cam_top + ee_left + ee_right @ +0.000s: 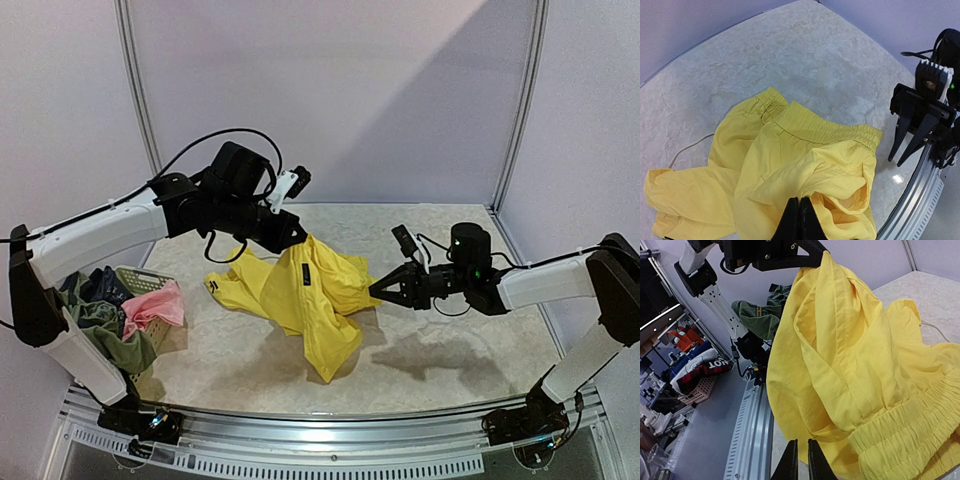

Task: Fold and stack the mixed laundry pile
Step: Pass from the left arm to the right, then flatten out the crumpled shorts at the center of the board.

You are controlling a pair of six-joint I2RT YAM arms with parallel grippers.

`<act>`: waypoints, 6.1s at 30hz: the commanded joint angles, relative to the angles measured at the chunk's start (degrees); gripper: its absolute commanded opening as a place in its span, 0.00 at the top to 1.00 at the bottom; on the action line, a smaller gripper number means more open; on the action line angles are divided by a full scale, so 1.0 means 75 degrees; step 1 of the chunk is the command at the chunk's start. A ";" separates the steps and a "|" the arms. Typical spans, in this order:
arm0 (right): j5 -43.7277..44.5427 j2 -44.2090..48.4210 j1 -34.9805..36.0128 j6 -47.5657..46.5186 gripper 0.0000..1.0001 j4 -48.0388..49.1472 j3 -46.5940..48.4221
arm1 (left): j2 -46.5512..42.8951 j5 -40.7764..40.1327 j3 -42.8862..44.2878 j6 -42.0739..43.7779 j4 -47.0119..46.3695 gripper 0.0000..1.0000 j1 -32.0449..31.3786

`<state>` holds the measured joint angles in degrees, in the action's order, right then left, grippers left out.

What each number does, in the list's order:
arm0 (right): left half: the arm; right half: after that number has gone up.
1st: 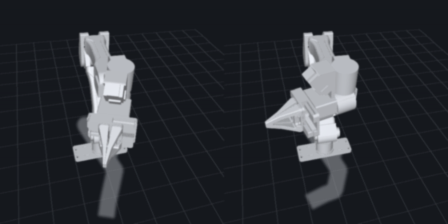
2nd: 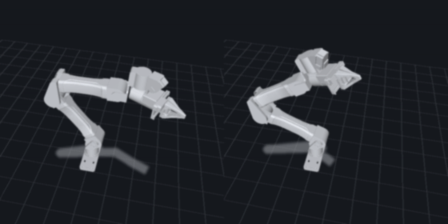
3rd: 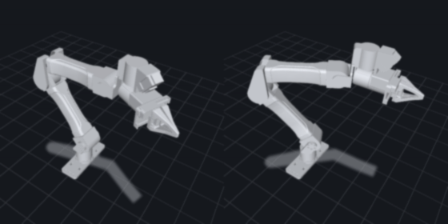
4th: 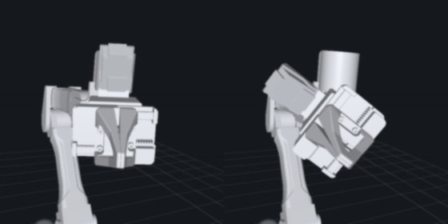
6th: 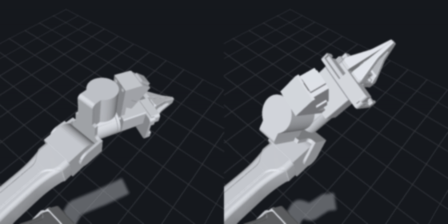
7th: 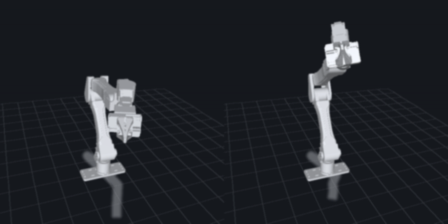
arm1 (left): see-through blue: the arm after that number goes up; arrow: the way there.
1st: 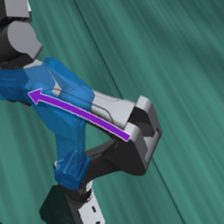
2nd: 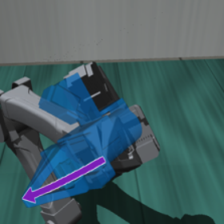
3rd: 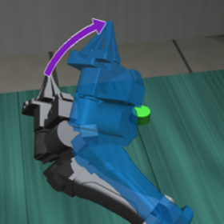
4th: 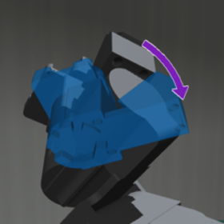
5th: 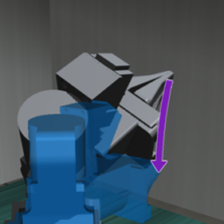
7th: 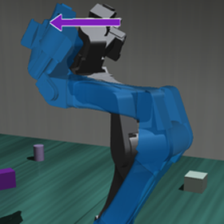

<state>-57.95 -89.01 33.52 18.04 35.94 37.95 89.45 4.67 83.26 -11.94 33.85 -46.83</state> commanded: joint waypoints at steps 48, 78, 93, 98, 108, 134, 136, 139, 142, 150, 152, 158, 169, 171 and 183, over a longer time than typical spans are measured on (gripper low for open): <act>0.0265 -0.0274 0.0080 0.3304 0.19 -0.1092 0.0807 | -0.0659 -0.0597 -0.0728 0.0166 -0.0366 1.00 0.0080; -0.0794 -0.1693 0.0082 0.7697 0.28 0.6511 0.0126 | -0.0676 -0.0681 -0.0763 0.0162 -0.0329 1.00 0.0027; 0.0484 -0.2184 0.0118 0.5905 0.45 0.3298 0.0610 | -0.0642 -0.0681 -0.0743 0.0157 -0.0372 1.00 -0.0037; 0.0652 -0.2105 0.0142 0.5711 0.69 0.3182 0.0774 | -0.0581 -0.0599 -0.0742 0.0160 -0.0388 1.00 -0.0049; 0.2244 -0.0562 0.0192 0.3397 1.00 -0.1408 0.1477 | -0.0397 -0.1241 -0.0752 0.0124 -0.0173 0.63 -0.0202; 0.8264 0.1186 0.0112 0.0879 1.00 -0.5822 0.2820 | -0.0354 -0.1339 -0.3483 -0.0715 -0.1264 0.19 -0.1807; 0.8210 0.1159 0.0122 0.0881 1.00 -0.5806 0.2836 | -0.0172 -0.1219 -0.3572 -0.0745 -0.1513 0.21 -0.1807; 0.8153 0.1146 0.0116 0.0877 1.00 -0.5781 0.2829 | 0.0231 -0.1144 -0.3556 -0.0737 -0.1787 0.24 -0.1807; 0.8087 0.1140 0.0108 0.0877 1.00 -0.5777 0.2838 | 0.0662 -0.0943 -0.3444 -0.0708 -0.2039 0.28 -0.1807; 0.8101 0.1147 0.0110 0.0864 1.00 -0.5869 0.2848 | 0.1494 -0.0526 -0.3193 -0.0623 -0.2334 0.40 -0.1762; 0.8113 0.1157 0.0111 0.0864 1.00 -0.5887 0.2849 | 0.1616 -0.0392 -0.3180 -0.0622 -0.2440 0.52 -0.1743; 0.8168 0.1241 0.0115 0.0855 1.00 -0.5952 0.2813 | 0.1444 -0.0585 -0.3283 -0.0637 -0.2586 1.00 -0.1737; 0.7999 0.1861 0.0119 0.0211 1.00 -0.6086 0.3022 | -0.0173 -0.3360 -0.3344 -0.0624 -0.0810 1.00 -0.1554; 0.7949 0.2070 0.0116 0.0017 1.00 -0.6120 0.3073 | -0.0446 -0.3999 -0.3249 -0.0691 -0.0396 1.00 -0.1499; 0.7974 0.2778 0.0115 -0.0781 1.00 -0.6908 0.4171 | -0.1577 -0.7122 -0.2126 -0.1003 0.1764 1.00 -0.1465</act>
<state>1.48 -70.13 34.59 15.09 -14.13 65.73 80.29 -38.54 63.92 -18.31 40.10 -58.48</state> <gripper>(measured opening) 0.020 0.008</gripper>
